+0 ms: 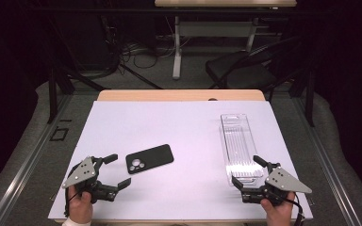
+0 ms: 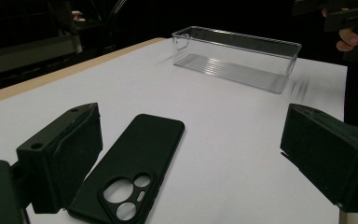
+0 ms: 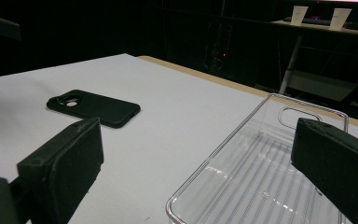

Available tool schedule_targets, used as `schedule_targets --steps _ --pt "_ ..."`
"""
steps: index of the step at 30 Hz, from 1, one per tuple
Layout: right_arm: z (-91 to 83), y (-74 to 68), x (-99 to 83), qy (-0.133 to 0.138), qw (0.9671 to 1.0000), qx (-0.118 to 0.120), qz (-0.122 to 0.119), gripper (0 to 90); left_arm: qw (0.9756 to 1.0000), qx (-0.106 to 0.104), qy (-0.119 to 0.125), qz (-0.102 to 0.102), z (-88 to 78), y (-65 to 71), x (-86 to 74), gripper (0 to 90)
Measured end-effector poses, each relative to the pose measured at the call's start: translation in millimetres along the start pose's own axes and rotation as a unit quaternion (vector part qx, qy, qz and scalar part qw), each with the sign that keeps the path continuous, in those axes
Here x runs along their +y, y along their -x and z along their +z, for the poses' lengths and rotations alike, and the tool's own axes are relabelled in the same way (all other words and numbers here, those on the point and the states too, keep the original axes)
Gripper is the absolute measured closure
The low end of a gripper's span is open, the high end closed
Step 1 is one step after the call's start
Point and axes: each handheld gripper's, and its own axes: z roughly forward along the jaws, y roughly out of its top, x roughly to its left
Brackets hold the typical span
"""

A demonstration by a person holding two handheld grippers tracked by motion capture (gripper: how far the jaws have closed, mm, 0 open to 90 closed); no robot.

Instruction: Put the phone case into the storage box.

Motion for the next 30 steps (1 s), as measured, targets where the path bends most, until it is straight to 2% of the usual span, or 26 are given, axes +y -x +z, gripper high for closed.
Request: schedule_targets --steps 9,13,15,22,26,30 --pt "-0.9 -3.8 -1.2 -0.008 0.9999 0.004 -0.012 2.0 1.0000 0.001 -0.007 -0.003 2.5 -0.1 0.8 5.5" --pt "-0.7 -3.9 -1.9 -0.011 0.9998 0.006 -0.015 2.0 0.9999 -0.008 -0.015 -0.002 3.9 -0.3 2.0 5.5" --pt "-0.9 -4.1 -2.0 -0.011 0.9998 0.007 -0.017 1.9 0.9995 -0.004 -0.033 -0.002 5.7 -1.2 4.0 5.5" --pt "-1.9 -5.6 -1.1 -0.013 0.9997 0.008 -0.017 2.0 0.9970 0.004 -0.072 -0.030 12.8 -8.8 6.4 5.5" --pt "-1.4 -4.8 -1.2 -0.014 0.9997 0.008 -0.015 2.0 0.9945 -0.001 -0.095 -0.044 16.9 -14.3 6.0 5.5" --pt "-0.3 -4.9 -1.2 -0.015 0.9997 0.010 -0.014 2.0 0.9926 -0.004 -0.105 -0.061 20.9 -18.3 4.9 3.7"
